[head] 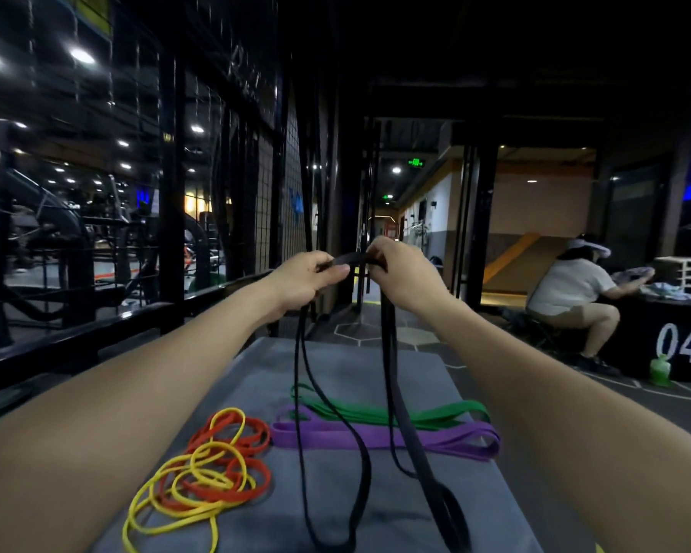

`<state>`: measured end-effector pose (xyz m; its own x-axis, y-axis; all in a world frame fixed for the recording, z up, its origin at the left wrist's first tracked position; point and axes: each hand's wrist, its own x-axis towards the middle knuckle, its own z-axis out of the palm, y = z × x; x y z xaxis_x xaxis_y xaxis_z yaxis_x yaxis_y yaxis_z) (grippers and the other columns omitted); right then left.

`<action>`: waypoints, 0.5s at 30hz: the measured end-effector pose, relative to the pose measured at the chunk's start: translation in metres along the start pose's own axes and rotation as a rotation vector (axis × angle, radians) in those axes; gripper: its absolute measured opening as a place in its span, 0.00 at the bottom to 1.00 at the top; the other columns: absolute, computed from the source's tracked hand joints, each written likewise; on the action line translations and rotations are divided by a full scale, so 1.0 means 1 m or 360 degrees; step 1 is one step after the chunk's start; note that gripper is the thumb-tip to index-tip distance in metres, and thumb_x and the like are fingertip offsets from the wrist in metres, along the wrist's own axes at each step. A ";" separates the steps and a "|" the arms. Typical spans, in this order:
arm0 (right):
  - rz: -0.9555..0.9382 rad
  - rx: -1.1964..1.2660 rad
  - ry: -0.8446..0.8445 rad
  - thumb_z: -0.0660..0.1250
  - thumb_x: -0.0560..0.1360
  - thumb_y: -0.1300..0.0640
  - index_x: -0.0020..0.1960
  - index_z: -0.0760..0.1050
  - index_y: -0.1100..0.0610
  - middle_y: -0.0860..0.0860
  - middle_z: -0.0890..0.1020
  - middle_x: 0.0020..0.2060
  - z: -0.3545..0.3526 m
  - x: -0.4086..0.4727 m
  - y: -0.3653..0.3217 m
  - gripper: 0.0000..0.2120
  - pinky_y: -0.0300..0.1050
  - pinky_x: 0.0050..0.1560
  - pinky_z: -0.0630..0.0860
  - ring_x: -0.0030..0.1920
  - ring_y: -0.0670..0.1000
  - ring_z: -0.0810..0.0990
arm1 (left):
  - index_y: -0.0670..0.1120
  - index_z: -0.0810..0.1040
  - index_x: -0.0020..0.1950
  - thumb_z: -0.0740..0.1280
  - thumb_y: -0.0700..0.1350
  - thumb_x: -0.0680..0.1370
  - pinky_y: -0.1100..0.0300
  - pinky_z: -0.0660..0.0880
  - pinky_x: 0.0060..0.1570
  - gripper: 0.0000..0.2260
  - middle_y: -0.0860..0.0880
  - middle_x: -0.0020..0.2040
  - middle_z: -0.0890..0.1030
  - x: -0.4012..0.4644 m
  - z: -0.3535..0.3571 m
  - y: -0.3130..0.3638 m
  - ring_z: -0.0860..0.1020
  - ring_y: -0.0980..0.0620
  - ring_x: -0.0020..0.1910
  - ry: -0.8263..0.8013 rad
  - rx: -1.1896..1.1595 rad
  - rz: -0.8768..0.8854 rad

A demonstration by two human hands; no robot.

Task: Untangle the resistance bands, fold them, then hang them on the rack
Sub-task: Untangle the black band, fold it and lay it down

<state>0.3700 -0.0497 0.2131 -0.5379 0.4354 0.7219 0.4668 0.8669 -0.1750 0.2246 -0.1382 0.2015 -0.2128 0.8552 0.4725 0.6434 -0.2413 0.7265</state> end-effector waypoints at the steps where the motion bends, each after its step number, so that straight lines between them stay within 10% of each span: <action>1: -0.0019 -0.0032 0.0009 0.59 0.77 0.59 0.55 0.72 0.57 0.55 0.79 0.48 -0.002 0.005 0.001 0.08 0.52 0.43 0.75 0.47 0.58 0.77 | 0.49 0.73 0.42 0.63 0.49 0.78 0.60 0.65 0.37 0.07 0.51 0.33 0.70 0.001 -0.002 0.002 0.68 0.54 0.33 -0.0011 0.0006 0.0010; 15: -0.0142 -0.0115 0.0078 0.60 0.73 0.69 0.52 0.81 0.57 0.55 0.80 0.43 -0.022 0.033 -0.007 0.15 0.47 0.40 0.74 0.41 0.57 0.77 | 0.46 0.76 0.53 0.61 0.46 0.80 0.67 0.71 0.38 0.07 0.54 0.40 0.79 0.008 -0.006 0.017 0.74 0.58 0.36 0.0005 0.0170 0.0003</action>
<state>0.3641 -0.0468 0.2525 -0.5456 0.3431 0.7646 0.4690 0.8811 -0.0608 0.2298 -0.1379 0.2205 -0.2135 0.8534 0.4756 0.7185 -0.1926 0.6683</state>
